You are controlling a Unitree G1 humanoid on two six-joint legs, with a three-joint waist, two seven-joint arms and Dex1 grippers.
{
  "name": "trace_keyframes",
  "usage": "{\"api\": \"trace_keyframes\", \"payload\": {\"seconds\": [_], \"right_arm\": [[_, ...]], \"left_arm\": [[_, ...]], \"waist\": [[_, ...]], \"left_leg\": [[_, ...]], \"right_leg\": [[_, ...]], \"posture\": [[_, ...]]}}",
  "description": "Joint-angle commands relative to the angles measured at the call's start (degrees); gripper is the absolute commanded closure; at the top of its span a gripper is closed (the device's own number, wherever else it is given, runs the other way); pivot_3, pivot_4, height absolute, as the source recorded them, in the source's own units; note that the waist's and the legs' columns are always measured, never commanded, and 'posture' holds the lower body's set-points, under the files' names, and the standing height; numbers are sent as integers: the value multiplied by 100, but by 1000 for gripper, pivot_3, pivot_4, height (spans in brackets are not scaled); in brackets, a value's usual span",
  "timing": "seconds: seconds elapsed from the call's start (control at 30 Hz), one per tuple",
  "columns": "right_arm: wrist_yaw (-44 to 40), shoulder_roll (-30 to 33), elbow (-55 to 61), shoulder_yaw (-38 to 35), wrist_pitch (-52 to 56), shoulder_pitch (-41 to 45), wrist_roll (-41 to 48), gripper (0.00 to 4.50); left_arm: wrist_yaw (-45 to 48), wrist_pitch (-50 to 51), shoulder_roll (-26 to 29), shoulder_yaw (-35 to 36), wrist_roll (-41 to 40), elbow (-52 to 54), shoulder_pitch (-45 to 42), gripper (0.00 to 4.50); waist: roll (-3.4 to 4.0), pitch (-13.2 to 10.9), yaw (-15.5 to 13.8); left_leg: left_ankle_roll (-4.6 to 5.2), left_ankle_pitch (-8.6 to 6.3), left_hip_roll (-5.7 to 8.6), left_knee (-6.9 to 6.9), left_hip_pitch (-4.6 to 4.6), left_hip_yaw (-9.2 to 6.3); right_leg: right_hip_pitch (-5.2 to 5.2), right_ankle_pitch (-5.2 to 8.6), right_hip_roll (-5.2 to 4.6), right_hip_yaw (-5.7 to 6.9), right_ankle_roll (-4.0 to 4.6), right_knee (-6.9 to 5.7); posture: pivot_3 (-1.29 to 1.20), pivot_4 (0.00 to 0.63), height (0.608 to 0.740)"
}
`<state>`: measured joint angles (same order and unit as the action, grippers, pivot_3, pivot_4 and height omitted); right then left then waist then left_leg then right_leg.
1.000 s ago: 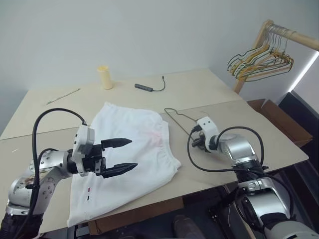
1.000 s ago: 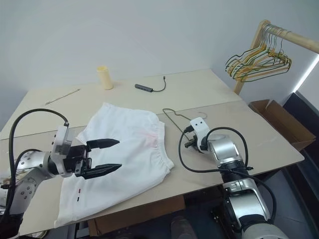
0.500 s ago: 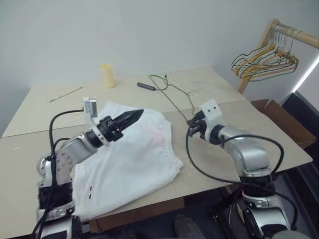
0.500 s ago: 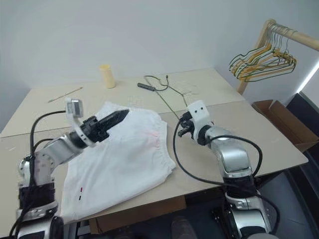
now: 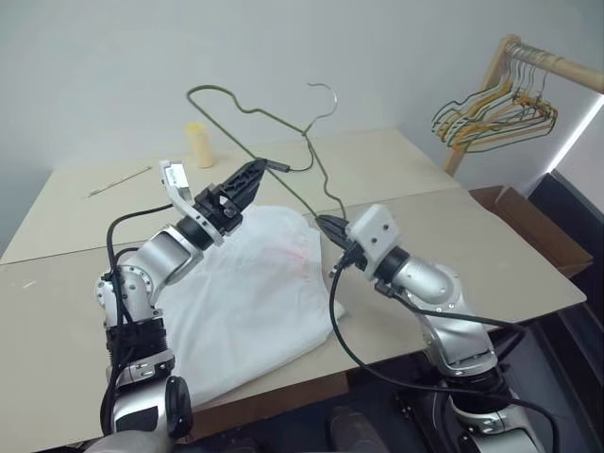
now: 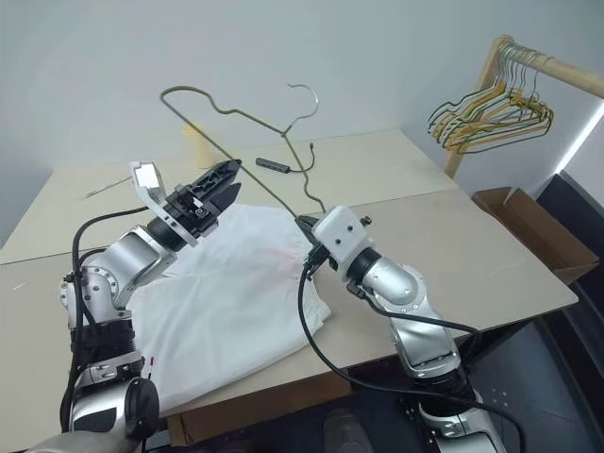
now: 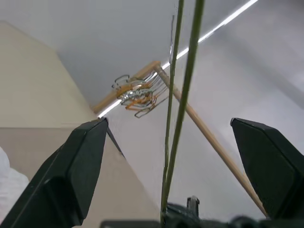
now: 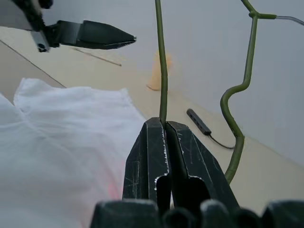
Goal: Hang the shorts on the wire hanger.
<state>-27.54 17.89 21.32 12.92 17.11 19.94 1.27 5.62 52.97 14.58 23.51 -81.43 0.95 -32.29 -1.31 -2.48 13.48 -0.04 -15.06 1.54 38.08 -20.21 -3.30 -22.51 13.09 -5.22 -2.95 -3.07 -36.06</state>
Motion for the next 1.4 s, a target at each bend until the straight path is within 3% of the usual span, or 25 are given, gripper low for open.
{"api": "trace_keyframes", "payload": {"seconds": [0.03, 0.43, 0.6, 0.8, 0.97, 1.07, 1.17, 1.3, 1.4], "right_arm": [[11, -8, 62, 8, -400, 30, -80, 4500], [20, 7, -48, 91, -578, -82, -298, 4500], [106, 73, -196, 166, -868, -58, -623, 4500], [82, 188, -312, 190, -1227, -25, -834, 2698], [-224, 305, -32, -148, -1189, -155, -353, 973], [-997, 598, 540, -831, -378, -321, 1206, 19], [-1768, 1215, 657, -1460, 921, -284, 2812, 19], [-2449, 2131, 22, -1793, 3000, 183, 4402, 19], [-2757, 2412, -486, -1884, 3998, 461, 5232, 19]], "left_arm": [[-24, -327, 0, -49, 226, 271, -176, 612], [47, -578, -125, -16, 120, 269, -209, 4490], [378, -557, -16, -245, 446, 360, -203, 4490], [1006, -788, 37, -495, 897, 506, -184, 4500], [2115, -1135, 597, -1049, 1927, 708, -115, 4500], [2736, -1423, 1012, -1324, 2569, 591, -159, 4500], [3466, -1551, 1269, -1302, 2675, 418, -192, 4500], [4619, -1205, 1586, -977, 2024, 336, -288, 4500], [5238, -890, 1720, -685, 1384, 315, -318, 4500]], "waist": [[0, 0, -5], [0, 0, -1], [0, 0, 10], [0, 0, 22], [0, 0, 75], [0, -1, 83], [0, -1, 81], [0, -3, 84], [1, -4, 108]], "left_leg": [[0, 0, 9, 0, 0, 0], [0, 0, 13, 0, 1, 0], [0, 0, 13, 0, 1, 0], [0, 1, 17, 0, 1, 1], [0, 1, 16, 0, 2, 2], [1, 1, 16, 0, 0, 2], [3, 0, 17, 0, 2, 1], [4, 0, 8, 1, 5, 4], [5, 0, -4, 1, 5, 8]], "right_leg": [[0, 0, 0, 0, 0, 1], [2, 0, 0, 0, 0, 3], [2, 0, 1, 0, -1, 4], [6, 0, -1, 0, -2, 9], [6, 0, 3, -1, -1, 8], [9, 1, 1, 0, -3, 13], [16, 1, -1, 0, -6, 19], [20, 6, 5, 4, -15, 21], [19, 20, 14, 5, -36, 23]], "posture": [[-233, 0, 740], [-248, 0, 740], [-253, 0, 740], [-264, 0, 740], [-254, 0, 740], [-257, 0, 740], [-257, 0, 740], [-248, 0, 740], [-247, 0, 740]]}}
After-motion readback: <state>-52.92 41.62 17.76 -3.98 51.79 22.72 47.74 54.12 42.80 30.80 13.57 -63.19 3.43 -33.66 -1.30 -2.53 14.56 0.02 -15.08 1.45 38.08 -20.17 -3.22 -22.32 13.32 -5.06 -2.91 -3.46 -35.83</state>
